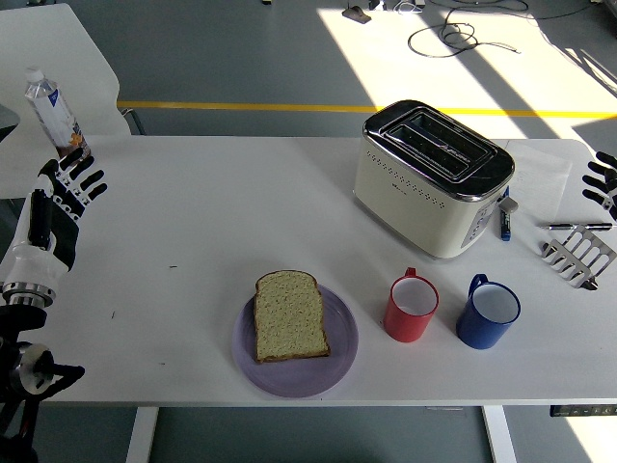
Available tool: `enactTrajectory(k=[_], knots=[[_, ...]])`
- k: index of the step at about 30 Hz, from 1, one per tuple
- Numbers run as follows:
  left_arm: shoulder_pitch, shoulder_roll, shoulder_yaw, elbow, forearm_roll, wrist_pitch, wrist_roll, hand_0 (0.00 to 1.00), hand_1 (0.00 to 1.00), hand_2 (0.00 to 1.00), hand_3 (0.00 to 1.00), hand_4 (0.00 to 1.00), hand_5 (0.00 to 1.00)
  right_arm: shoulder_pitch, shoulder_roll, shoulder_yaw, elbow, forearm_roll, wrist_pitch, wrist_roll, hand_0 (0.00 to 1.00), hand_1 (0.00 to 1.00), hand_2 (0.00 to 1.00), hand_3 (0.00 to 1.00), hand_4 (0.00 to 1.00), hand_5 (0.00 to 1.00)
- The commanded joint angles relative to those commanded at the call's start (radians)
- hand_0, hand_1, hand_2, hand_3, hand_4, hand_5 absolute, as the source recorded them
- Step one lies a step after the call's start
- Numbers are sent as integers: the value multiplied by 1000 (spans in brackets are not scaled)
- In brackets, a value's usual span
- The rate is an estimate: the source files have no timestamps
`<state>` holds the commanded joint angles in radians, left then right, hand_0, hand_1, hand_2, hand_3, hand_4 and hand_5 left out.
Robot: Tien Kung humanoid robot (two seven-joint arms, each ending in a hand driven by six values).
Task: Push plate across desktop,pick up the break from the machine,place the break in the plate
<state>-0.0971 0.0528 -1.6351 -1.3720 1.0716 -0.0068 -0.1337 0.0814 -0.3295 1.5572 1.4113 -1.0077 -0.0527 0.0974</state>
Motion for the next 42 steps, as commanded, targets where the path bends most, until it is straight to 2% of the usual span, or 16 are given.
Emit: enactTrajectory(k=[6, 9, 14, 19, 23, 25, 29, 32, 36, 42], knots=[[-2, -7, -3, -14, 4, -8, 13, 801, 829, 882, 812, 516, 998, 43, -18, -8, -21, 17, -1, 23, 848, 812, 840, 817, 501, 648], [-8, -12, -7, -22, 6, -7, 13, 801, 829, 882, 812, 516, 998, 99, -53, -34, -50, 40, 5, 35, 848, 812, 840, 817, 501, 648], [-25, -5, -8, -6, -3, -3, 9, 803, 828, 883, 817, 524, 998, 195, -93, -62, -83, 54, 12, 53, 849, 812, 841, 817, 504, 650], [-29, 6, 0, 17, 7, -5, 9, 805, 829, 884, 816, 533, 998, 180, -110, -55, -49, 51, 12, 57, 847, 812, 841, 817, 505, 648], [-19, 14, -13, 24, -6, -6, 4, 806, 829, 884, 815, 532, 998, 180, -97, -73, -27, 39, 7, 53, 848, 812, 842, 818, 506, 646], [-23, 23, -13, 34, -8, -7, 6, 806, 829, 884, 815, 532, 998, 165, -83, -77, -12, 21, 2, 50, 848, 812, 842, 818, 506, 646], [-40, 22, -14, 42, -6, -9, 5, 808, 831, 886, 816, 532, 998, 130, -75, -71, 16, -2, -4, 49, 848, 812, 843, 822, 507, 644], [-47, 18, -12, 45, -1, -8, 5, 808, 831, 886, 816, 532, 998, 118, -72, -76, 17, 1, -9, 52, 848, 812, 843, 822, 507, 644], [-32, 16, 4, 43, 3, -12, 7, 810, 832, 886, 816, 532, 998, 101, -70, -81, 20, -7, -9, 51, 847, 812, 843, 822, 507, 644], [-53, 22, 28, 51, 3, -11, 5, 809, 832, 886, 816, 532, 998, 88, -72, -63, 11, -5, -10, 56, 847, 811, 842, 822, 507, 644]])
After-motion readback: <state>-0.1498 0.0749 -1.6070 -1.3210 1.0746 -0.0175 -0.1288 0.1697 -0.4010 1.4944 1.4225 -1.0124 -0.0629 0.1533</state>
